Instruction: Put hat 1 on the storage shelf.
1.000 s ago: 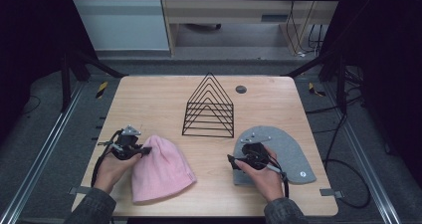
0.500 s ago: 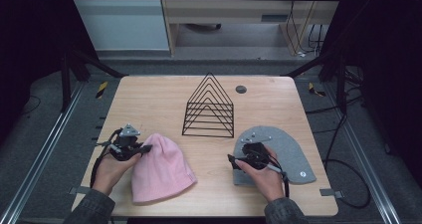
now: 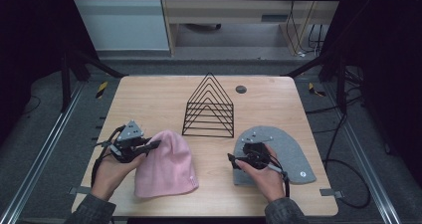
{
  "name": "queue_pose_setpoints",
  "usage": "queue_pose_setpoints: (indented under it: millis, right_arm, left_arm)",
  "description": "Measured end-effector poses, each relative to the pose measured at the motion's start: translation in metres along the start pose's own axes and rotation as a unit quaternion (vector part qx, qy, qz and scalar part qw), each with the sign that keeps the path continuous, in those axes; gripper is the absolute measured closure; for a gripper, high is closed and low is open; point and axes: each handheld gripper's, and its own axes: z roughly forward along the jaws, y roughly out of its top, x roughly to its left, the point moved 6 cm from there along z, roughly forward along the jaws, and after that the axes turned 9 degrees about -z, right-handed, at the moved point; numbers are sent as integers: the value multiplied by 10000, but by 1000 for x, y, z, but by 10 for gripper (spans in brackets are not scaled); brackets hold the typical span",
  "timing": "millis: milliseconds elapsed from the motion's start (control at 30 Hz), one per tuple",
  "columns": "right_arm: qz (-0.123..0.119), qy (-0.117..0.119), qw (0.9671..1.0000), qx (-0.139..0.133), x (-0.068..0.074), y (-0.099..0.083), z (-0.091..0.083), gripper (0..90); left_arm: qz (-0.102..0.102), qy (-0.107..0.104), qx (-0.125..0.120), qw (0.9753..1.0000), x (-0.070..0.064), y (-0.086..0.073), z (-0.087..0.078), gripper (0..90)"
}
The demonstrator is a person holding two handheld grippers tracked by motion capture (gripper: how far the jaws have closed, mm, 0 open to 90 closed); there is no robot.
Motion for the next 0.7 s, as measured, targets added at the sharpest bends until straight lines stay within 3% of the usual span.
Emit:
queue_pose_setpoints:
  millis: [167, 233, 300, 367, 533, 700]
  right_arm:
    - [-201, 101, 9996, -193, 12, 9, -8, 243]
    - [-324, 165, 9988, -335, 19, 16, -13, 253]
    - [-406, 220, 9979, -450, 27, 24, -16, 265]
    - [-550, 267, 9967, -536, 35, 30, -18, 274]
    - [-828, 383, 9942, -570, 50, 44, -20, 297]
    - [-1199, 654, 9887, -622, 70, 64, -23, 302]
  left_arm:
    - [259, -30, -108, 9996, -13, 16, -13, 804]
    - [398, -105, -331, 9986, -22, 33, -28, 804]
    - [479, -88, -393, 9980, -24, 41, -35, 804]
    - [599, -25, -421, 9973, -24, 50, -41, 804]
    - [570, -8, -591, 9966, -18, 68, -49, 804]
    - [601, 4, -713, 9956, -9, 93, -58, 803]
